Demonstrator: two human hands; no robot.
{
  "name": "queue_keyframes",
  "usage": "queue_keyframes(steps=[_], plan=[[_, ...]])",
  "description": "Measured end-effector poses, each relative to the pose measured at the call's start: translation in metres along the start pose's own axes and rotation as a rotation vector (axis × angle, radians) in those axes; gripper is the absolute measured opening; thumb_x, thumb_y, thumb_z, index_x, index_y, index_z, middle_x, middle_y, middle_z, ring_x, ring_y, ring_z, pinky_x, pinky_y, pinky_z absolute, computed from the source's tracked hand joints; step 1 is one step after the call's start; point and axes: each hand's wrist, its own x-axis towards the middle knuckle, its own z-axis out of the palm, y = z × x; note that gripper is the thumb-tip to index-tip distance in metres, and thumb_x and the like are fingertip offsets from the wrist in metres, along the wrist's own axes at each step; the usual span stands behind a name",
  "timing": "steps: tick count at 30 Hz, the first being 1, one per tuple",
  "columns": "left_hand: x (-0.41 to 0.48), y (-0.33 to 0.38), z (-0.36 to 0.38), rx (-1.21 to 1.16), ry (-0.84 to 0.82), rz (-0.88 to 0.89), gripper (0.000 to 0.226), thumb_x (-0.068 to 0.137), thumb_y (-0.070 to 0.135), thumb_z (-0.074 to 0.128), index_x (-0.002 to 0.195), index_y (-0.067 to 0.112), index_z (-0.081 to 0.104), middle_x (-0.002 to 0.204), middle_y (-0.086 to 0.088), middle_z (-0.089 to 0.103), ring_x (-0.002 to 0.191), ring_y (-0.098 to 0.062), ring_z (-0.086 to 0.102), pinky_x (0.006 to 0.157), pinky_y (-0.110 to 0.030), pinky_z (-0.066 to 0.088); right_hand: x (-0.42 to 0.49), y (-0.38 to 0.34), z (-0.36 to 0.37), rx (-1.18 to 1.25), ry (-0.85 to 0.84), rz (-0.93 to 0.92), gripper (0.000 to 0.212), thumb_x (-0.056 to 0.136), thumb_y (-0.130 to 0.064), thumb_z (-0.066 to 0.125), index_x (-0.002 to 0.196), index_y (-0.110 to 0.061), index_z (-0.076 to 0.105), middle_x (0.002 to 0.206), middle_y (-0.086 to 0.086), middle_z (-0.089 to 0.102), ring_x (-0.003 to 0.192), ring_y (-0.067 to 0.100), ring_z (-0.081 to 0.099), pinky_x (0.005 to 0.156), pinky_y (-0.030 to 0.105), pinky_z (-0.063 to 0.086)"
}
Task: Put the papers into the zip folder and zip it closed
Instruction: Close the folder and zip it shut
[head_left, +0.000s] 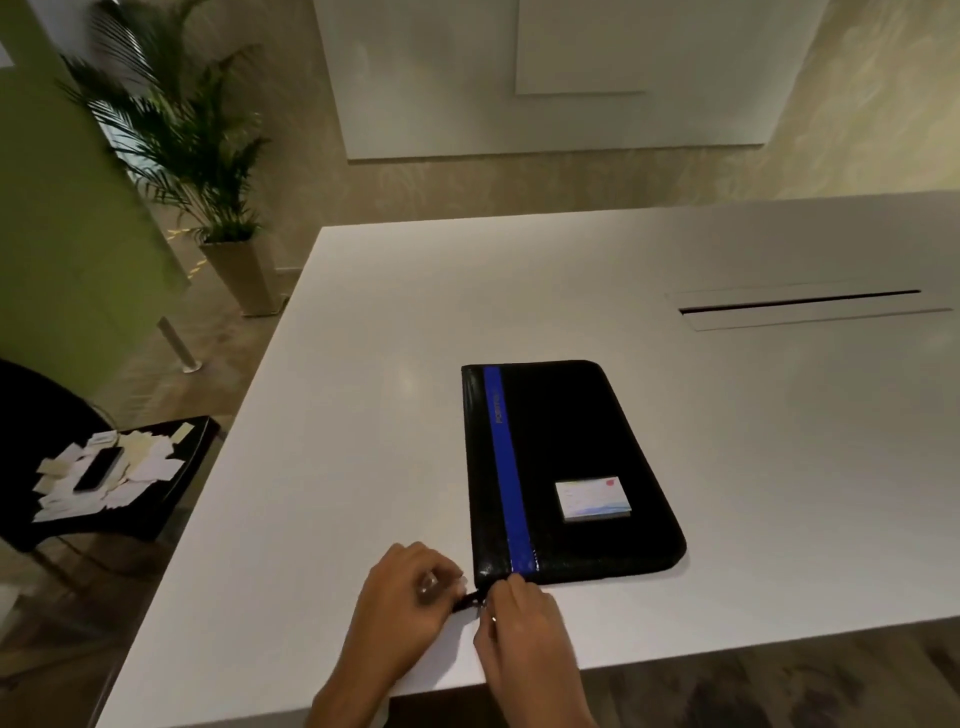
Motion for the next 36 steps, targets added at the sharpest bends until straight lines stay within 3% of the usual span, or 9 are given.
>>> queue_keyframes(steps=[3,6,10,16,24,30,36], plan=[[-0.006,-0.007,-0.005,-0.025,-0.069,0.077,0.018,0.085,0.058,0.077,0.087,0.039,0.078,0.091,0.029,0.069,0.092,-0.005,0.062,0.078,-0.025,0.049,0.004,0.001,-0.009,-0.024,-0.018,0.055,0.003,0.087,-0.030,0.065,0.086,-0.027,0.064,0.079,-0.007,0.060,0.069,0.017,0.060,0.065,0.035,0.053],[-0.002,-0.003,-0.007,-0.014,-0.140,0.110,0.040,0.081,0.078,0.072,0.095,0.041,0.081,0.095,0.029,0.067,0.098,-0.002,0.057,0.083,-0.024,0.045,-0.002,-0.003,-0.006,0.077,0.023,0.062,0.027,0.078,-0.025,0.089,0.087,-0.028,0.063,0.080,-0.010,0.061,0.072,0.014,0.062,0.077,0.035,0.053],[0.000,-0.003,-0.015,0.082,-0.279,0.154,0.071,0.068,0.097,0.066,0.113,0.043,0.081,0.106,0.029,0.064,0.103,-0.001,0.053,0.088,-0.022,0.041,-0.005,-0.001,-0.003,0.078,0.032,0.140,0.039,0.067,-0.018,0.101,0.088,-0.024,0.068,0.080,-0.009,0.067,0.072,0.013,0.068,0.083,0.033,0.047],[0.000,-0.007,-0.018,0.116,-0.266,0.212,0.044,0.094,0.068,0.055,0.118,0.041,0.081,0.107,0.024,0.070,0.097,-0.001,0.056,0.082,-0.020,0.044,-0.006,-0.007,-0.004,0.102,0.087,0.178,0.036,0.076,-0.014,0.098,0.091,-0.025,0.067,0.080,-0.009,0.067,0.071,0.012,0.067,0.078,0.038,0.056],[-0.006,-0.013,-0.008,0.033,-0.144,0.299,0.029,0.100,0.056,0.063,0.105,0.032,0.080,0.101,0.020,0.070,0.090,-0.001,0.060,0.079,-0.010,0.044,-0.005,-0.014,0.000,0.128,0.118,0.208,0.036,0.077,-0.012,0.097,0.089,-0.025,0.067,0.079,-0.010,0.067,0.070,0.012,0.066,0.079,0.036,0.051],[-0.006,-0.019,-0.006,-0.012,-0.048,0.238,0.032,0.097,0.057,0.063,0.089,0.028,0.073,0.088,0.026,0.060,0.082,0.003,0.056,0.073,-0.012,0.040,-0.004,-0.010,-0.004,0.060,0.150,0.258,0.038,0.072,-0.012,0.100,0.088,-0.023,0.068,0.077,-0.006,0.068,0.066,0.014,0.066,0.075,0.041,0.056],[-0.009,-0.025,-0.025,0.020,0.008,0.154,0.021,0.092,0.055,0.067,0.086,0.036,0.072,0.083,0.030,0.059,0.084,-0.001,0.059,0.068,-0.015,0.044,-0.003,0.004,-0.018,-0.002,0.150,0.269,0.037,0.072,-0.010,0.099,0.086,-0.023,0.067,0.076,-0.007,0.064,0.065,0.012,0.062,0.075,0.033,0.046]])
